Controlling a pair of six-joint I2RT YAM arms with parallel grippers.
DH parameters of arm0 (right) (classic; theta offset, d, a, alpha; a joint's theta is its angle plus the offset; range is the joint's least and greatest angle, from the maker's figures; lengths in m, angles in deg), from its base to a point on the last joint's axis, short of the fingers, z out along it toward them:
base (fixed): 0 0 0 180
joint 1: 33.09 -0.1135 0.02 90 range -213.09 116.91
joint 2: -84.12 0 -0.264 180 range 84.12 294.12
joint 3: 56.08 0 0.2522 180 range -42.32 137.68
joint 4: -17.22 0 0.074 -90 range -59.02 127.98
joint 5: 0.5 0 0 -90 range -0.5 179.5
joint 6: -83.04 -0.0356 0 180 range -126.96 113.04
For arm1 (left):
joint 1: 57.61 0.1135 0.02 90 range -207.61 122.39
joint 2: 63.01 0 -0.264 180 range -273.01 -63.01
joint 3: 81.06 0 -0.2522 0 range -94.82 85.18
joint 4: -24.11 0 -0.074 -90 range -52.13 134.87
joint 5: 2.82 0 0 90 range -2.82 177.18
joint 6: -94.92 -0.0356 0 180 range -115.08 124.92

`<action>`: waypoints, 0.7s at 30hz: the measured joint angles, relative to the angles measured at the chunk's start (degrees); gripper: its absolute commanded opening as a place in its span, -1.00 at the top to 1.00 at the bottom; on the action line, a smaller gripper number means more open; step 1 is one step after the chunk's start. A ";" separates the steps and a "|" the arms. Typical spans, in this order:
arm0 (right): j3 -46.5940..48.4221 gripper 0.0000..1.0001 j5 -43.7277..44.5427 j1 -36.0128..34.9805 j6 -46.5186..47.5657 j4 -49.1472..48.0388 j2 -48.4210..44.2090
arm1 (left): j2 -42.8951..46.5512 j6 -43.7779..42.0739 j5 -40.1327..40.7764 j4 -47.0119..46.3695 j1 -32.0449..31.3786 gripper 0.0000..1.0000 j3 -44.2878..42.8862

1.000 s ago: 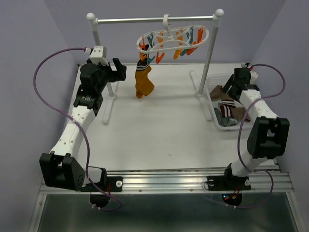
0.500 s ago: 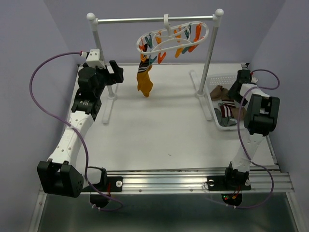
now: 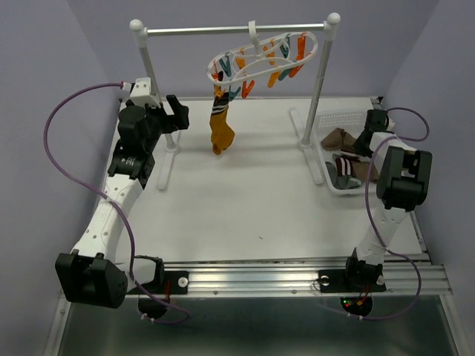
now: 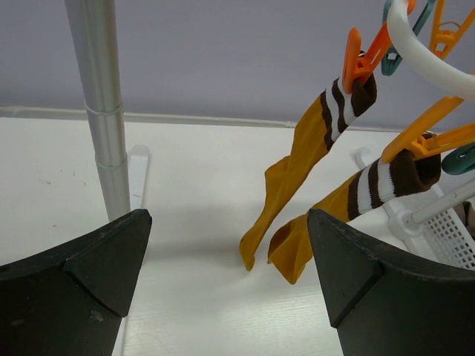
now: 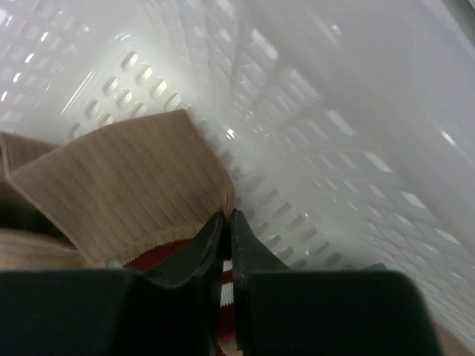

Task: Clip the socks to the hanger
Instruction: Pick up the sock from the bin.

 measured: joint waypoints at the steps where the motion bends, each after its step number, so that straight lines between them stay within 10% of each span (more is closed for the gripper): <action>1: 0.00 0.99 -0.85 0.04 0.17 -0.39 -0.11 | 0.20 0.02 -0.04 0.04 0.00 -0.98 0.02; 13: -2.21 0.99 -8.74 -0.68 2.93 0.22 -13.53 | 1.84 -5.16 -10.84 -0.72 -1.90 -0.98 2.21; 21: -5.35 0.99 -16.17 -0.68 2.16 0.96 -31.93 | 7.91 -23.58 -20.52 -2.12 -15.43 -0.98 8.92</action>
